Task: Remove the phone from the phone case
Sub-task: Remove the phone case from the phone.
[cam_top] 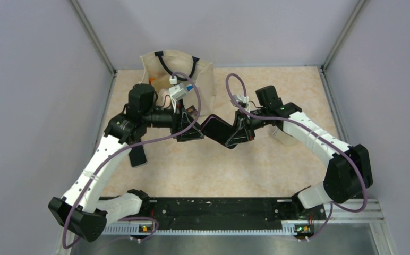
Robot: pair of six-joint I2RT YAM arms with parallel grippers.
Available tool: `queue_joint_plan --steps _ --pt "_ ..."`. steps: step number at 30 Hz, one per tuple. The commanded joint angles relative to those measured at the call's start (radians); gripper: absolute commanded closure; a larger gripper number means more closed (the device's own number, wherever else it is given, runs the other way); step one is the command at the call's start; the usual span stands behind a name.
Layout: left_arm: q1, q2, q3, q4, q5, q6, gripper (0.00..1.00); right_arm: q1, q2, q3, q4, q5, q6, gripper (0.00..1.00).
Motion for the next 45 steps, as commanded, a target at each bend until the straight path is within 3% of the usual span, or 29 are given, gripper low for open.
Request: queue_joint_plan --steps 1,20,23,26,28,30,31,33,36,39,45 --pt "0.003 0.005 -0.008 0.052 -0.021 -0.001 0.39 -0.003 -0.019 0.051 0.043 -0.081 -0.020 1.00" --pt "-0.059 0.128 -0.078 0.248 -0.056 -0.046 0.42 -0.004 -0.022 0.082 0.053 -0.082 -0.012 1.00" --pt "-0.090 0.144 -0.090 0.299 -0.090 -0.059 0.53 -0.002 -0.026 0.079 0.055 -0.078 -0.018 1.00" --pt "-0.101 0.164 -0.085 0.303 -0.095 -0.046 0.76 -0.003 -0.037 0.072 0.059 -0.071 -0.019 1.00" --pt "-0.102 0.168 -0.082 0.298 -0.099 -0.028 0.98 -0.003 -0.046 0.064 0.066 -0.065 -0.017 1.00" --pt "-0.103 0.166 -0.078 0.277 -0.097 0.006 1.00 -0.003 -0.055 0.053 0.078 -0.045 -0.008 1.00" --pt "-0.105 0.162 -0.066 0.250 -0.099 0.044 1.00 -0.005 -0.059 0.047 0.084 -0.031 -0.002 0.96" --pt "-0.112 0.156 -0.030 0.158 -0.125 0.176 1.00 -0.008 -0.068 0.034 0.085 0.000 0.001 0.78" --pt "-0.132 0.144 0.028 -0.009 -0.192 0.401 1.00 -0.015 -0.099 0.018 0.108 0.061 0.020 0.59" --pt "-0.149 0.132 0.044 -0.104 -0.266 0.586 1.00 -0.023 -0.133 0.014 0.166 0.137 0.084 0.50" --pt "-0.192 0.107 0.018 -0.124 -0.376 0.722 1.00 -0.027 -0.179 0.008 0.317 0.284 0.236 0.46"
